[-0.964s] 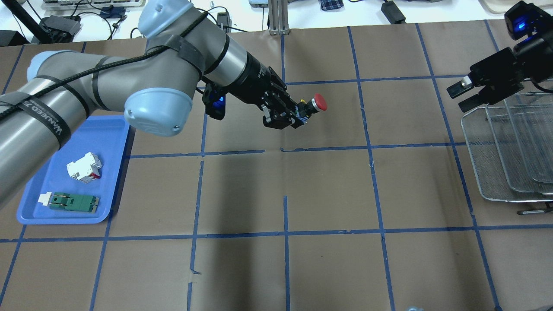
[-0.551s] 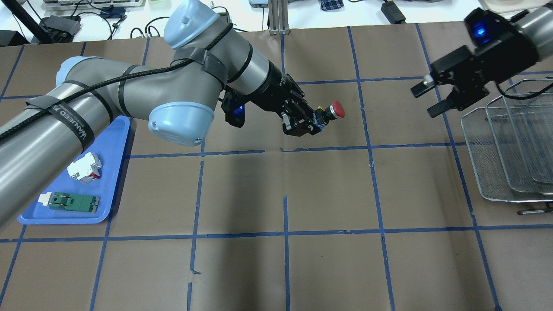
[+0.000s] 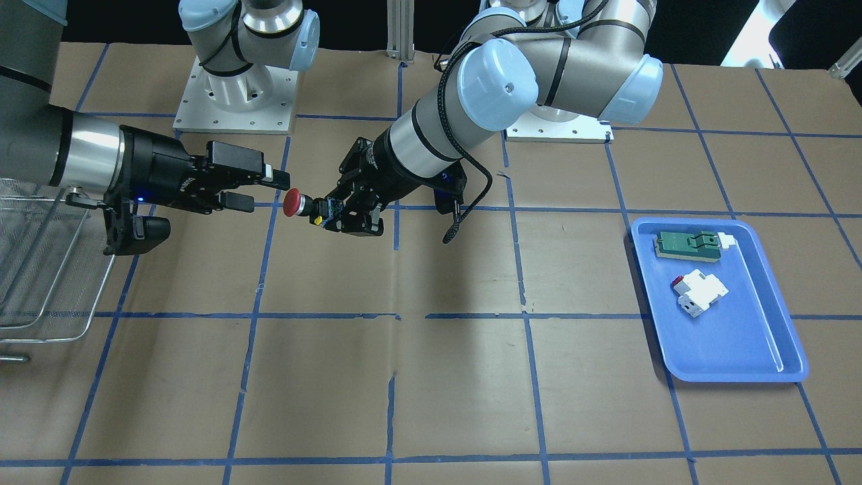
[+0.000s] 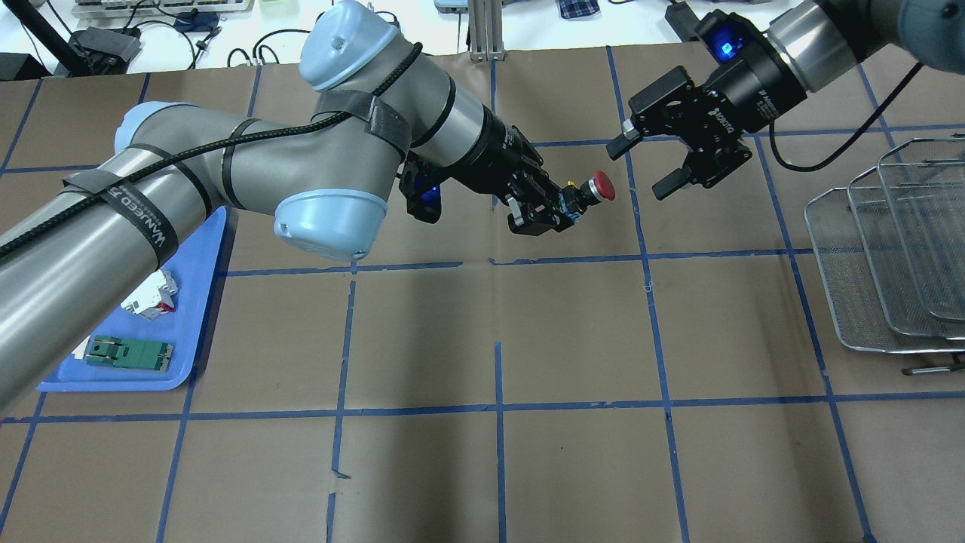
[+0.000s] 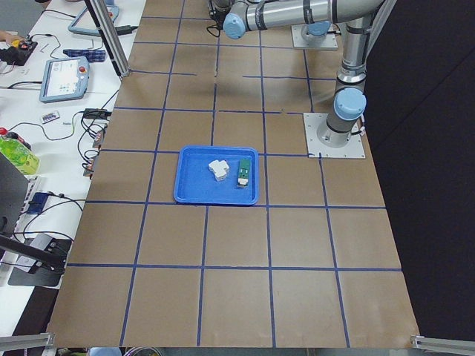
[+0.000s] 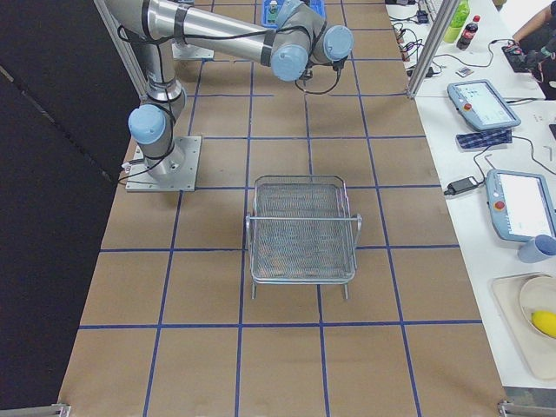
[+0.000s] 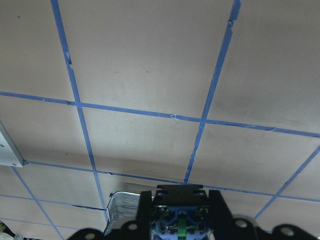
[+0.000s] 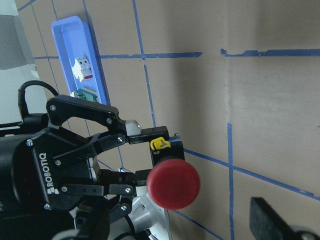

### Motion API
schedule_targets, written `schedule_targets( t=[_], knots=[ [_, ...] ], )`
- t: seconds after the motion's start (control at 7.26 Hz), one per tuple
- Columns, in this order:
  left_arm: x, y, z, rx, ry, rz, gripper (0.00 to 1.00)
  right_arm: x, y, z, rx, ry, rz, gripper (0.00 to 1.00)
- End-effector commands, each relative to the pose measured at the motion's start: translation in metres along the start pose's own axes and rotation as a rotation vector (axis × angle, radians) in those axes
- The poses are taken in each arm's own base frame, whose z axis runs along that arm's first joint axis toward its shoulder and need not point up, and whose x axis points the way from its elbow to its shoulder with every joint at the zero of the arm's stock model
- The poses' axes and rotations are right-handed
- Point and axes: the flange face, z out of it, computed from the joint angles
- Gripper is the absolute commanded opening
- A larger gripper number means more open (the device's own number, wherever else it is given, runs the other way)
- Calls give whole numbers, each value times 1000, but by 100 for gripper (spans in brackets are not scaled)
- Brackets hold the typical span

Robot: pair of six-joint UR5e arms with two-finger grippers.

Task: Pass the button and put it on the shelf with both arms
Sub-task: 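Move the right gripper to the red button and grasp it while left holds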

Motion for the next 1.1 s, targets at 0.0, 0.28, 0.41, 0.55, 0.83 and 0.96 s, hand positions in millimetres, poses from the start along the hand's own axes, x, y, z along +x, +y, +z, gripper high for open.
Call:
schedule_targets(
  t=[0.0,0.28,0.41,0.55,0.83,0.96],
  knots=[
    [-1,2,-2,-1,4,5,0,-12,-5,16,-1,-40,-14,100],
    [-5,6,-8,-13,9,10,0,-10,-7,23,-18,-34,26,100],
    [-8,11,-18,-23,21,20,0,-9,-7,23,-19,-20,24,100],
    [-9,10,-16,-20,18,19,0,-6,-5,24,-32,11,27,100],
    [-10,10,-17,-21,19,19,0,-11,-3,24,-30,11,69,98],
    [-10,10,-17,-21,19,19,0,-10,-4,25,-31,10,69,89]
  ],
)
